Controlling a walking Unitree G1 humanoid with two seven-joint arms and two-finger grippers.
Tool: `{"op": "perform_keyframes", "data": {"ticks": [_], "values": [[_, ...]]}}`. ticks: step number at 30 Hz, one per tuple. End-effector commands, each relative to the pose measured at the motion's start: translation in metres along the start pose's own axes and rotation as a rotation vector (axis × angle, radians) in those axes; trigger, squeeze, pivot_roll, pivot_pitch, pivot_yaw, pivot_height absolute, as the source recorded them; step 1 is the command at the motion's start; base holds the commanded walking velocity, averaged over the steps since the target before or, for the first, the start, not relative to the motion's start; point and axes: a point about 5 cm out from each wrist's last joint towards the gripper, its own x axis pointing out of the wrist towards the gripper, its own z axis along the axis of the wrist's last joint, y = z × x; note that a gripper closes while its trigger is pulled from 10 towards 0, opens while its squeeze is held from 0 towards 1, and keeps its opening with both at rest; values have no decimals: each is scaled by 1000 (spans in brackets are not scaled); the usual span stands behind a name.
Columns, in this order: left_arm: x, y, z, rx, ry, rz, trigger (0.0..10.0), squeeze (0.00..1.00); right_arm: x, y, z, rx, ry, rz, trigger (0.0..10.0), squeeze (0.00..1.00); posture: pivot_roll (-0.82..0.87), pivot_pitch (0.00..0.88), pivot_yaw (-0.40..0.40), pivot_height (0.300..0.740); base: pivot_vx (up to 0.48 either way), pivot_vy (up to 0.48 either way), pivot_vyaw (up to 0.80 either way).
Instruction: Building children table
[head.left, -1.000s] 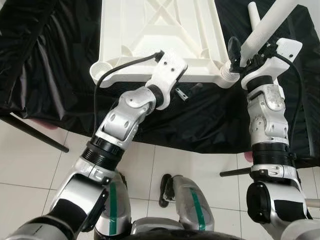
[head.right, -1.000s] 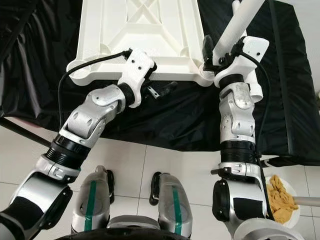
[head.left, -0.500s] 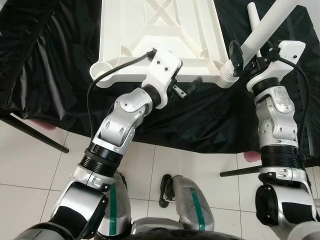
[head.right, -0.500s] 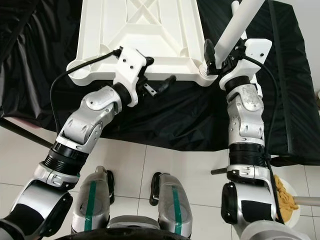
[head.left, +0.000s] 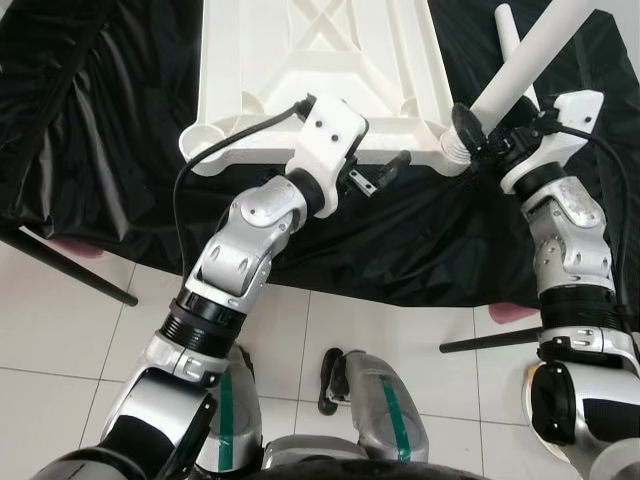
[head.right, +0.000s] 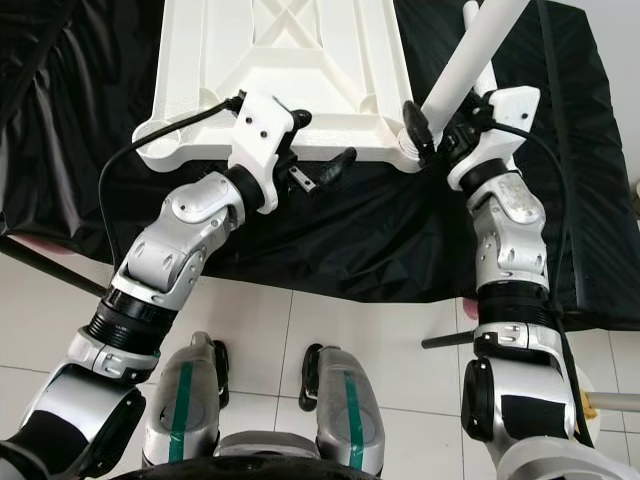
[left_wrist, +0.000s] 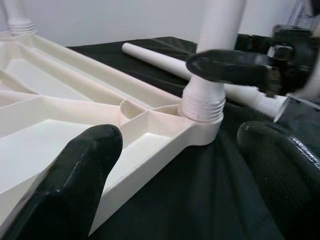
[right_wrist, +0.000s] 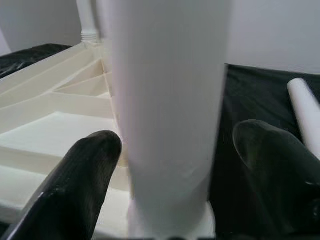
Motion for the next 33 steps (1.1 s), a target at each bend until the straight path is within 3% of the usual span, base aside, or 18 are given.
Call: {"op": "perform_keyframes", "data": {"ticks": [1,8,14,15,16,19,20,33], "values": [[0,-4,0,0,-2,-41,10000,0,-2,-6,-1,3,2,-7,10000,0,19,63,-70,740,0,0,0],[-1,-2,2,7,-4,-34,10000,0,7,-7,-9,36,35,8,10000,0,38,58,-69,740,0,0,0],[-4,-1,4,11,-4,-23,10000,0,13,4,-23,76,85,65,10000,0,62,64,-75,740,0,0,0],[-5,0,5,12,-4,-19,10000,0,15,7,-27,92,94,82,8902,0,70,66,-78,740,0,0,0],[-6,-1,5,12,-5,-16,10000,0,16,9,-29,99,100,89,4000,0,74,64,-81,740,0,0,0],[-6,-1,5,12,-5,-14,10000,0,17,10,-30,103,102,91,4000,0,78,63,-83,740,0,0,0],[-7,-1,5,13,-5,-11,10000,0,19,11,-30,110,103,96,0,0,81,63,-85,740,0,0,0],[-10,2,6,21,-6,29,10000,0,23,15,-27,110,86,161,0,0,119,55,-123,740,0,0,0]]}}
